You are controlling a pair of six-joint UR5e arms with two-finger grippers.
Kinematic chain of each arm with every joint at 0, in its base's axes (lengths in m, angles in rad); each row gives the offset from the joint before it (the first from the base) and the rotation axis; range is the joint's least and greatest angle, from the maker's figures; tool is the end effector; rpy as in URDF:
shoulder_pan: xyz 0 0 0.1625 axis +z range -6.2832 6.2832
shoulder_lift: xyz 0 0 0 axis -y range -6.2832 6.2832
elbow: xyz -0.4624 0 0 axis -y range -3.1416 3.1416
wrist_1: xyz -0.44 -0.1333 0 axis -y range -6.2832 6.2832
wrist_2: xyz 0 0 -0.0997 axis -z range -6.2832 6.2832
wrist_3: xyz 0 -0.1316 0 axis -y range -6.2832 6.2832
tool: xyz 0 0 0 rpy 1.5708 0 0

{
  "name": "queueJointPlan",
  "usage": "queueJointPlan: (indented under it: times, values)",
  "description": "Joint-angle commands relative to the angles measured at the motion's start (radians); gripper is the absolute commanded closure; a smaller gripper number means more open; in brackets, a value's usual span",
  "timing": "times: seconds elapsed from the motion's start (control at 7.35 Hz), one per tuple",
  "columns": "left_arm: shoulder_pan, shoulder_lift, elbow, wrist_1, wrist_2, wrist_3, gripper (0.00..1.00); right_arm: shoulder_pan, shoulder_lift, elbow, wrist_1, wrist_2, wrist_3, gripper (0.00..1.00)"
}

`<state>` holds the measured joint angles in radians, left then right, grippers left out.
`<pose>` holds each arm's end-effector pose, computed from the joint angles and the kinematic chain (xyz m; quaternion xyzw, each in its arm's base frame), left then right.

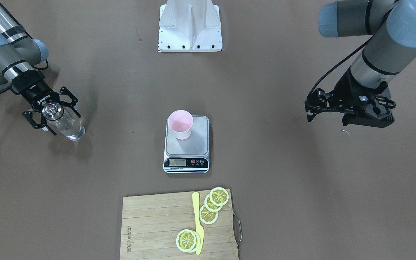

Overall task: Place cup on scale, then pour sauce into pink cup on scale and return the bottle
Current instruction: 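Lift the sauce bottle off the table with the right gripper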

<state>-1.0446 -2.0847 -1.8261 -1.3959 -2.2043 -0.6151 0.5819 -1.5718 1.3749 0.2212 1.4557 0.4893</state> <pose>0.2964 -0.6205 0.2912 0.0733 0.4009 0.0507 0.9118 -0.3857 -0.4314 0.6081 0.5551 -0.4516 -0.1325 0.6858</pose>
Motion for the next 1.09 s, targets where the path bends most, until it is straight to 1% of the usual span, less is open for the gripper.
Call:
queueJointPlan:
  times: [0.0, 0.27, 0.68, 0.95]
  values:
    - [0.000, 0.000, 0.001, 0.000, 0.000, 0.000, 0.02, 0.003, 0.035, -0.048, 0.003, -0.001, 0.000, 0.06]
    - [0.000, 0.000, 0.001, 0.000, 0.000, 0.000, 0.02, 0.001, 0.041, -0.050, 0.003, -0.001, 0.000, 0.06]
    - [0.000, 0.000, 0.001, 0.000, 0.000, 0.000, 0.02, 0.003, 0.044, -0.053, 0.012, 0.002, 0.002, 0.10]
    - [0.000, 0.000, 0.001, 0.000, 0.000, 0.000, 0.02, 0.001, 0.039, -0.117, 0.111, 0.003, 0.002, 0.14]
